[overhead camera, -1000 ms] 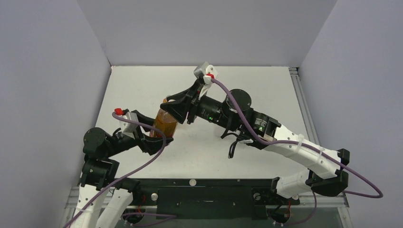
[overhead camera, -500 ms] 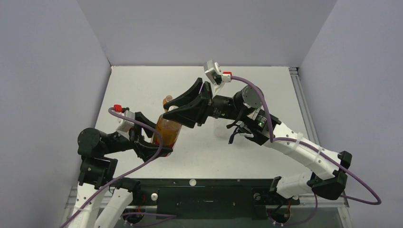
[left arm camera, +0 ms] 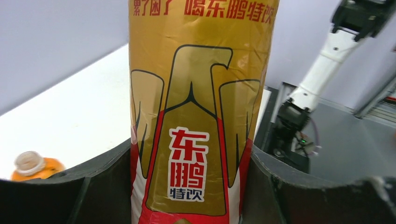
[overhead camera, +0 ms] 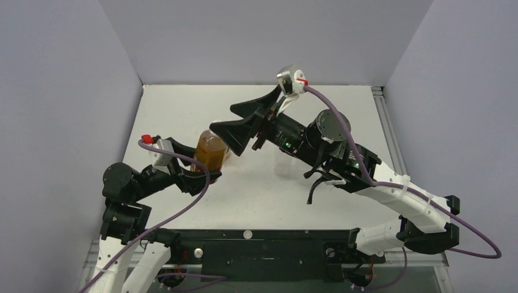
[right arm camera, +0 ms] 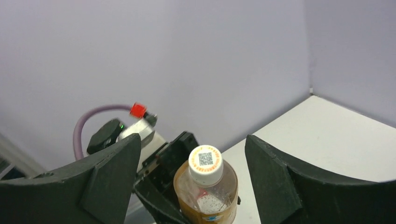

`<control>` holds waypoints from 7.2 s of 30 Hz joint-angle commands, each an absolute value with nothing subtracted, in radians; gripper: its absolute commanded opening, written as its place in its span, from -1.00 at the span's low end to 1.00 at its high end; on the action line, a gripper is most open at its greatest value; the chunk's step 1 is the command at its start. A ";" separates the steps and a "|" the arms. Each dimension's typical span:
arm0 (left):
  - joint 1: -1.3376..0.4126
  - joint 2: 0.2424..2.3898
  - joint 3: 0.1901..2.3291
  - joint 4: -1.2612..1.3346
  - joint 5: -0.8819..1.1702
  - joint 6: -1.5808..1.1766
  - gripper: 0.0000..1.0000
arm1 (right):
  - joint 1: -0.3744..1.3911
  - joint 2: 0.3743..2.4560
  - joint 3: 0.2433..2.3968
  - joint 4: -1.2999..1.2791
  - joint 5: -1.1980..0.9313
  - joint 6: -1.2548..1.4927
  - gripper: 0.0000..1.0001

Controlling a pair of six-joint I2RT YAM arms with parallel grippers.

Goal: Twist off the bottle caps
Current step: Unscrew the bottle cap from the plastic bottle.

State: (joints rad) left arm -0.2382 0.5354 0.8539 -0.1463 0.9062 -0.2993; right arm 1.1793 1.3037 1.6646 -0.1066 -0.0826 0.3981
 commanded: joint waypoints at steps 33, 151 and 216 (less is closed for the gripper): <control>-0.235 0.486 0.825 -0.226 0.545 0.038 -1.00 | 1.313 1.550 1.969 -0.333 0.487 0.423 -0.34; -0.235 0.472 0.856 -0.115 0.859 -0.191 -1.00 | 1.242 1.298 1.599 -0.021 0.006 0.269 -1.00; -0.236 0.449 0.804 -0.146 0.606 0.090 -1.00 | 1.368 1.495 1.843 -0.252 0.574 0.362 -0.24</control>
State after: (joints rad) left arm -0.2394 0.4572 0.7898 -0.2100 0.6273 0.1123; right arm 1.3739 1.5032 1.8488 -0.2829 0.5652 0.3527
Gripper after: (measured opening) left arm 0.597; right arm 0.379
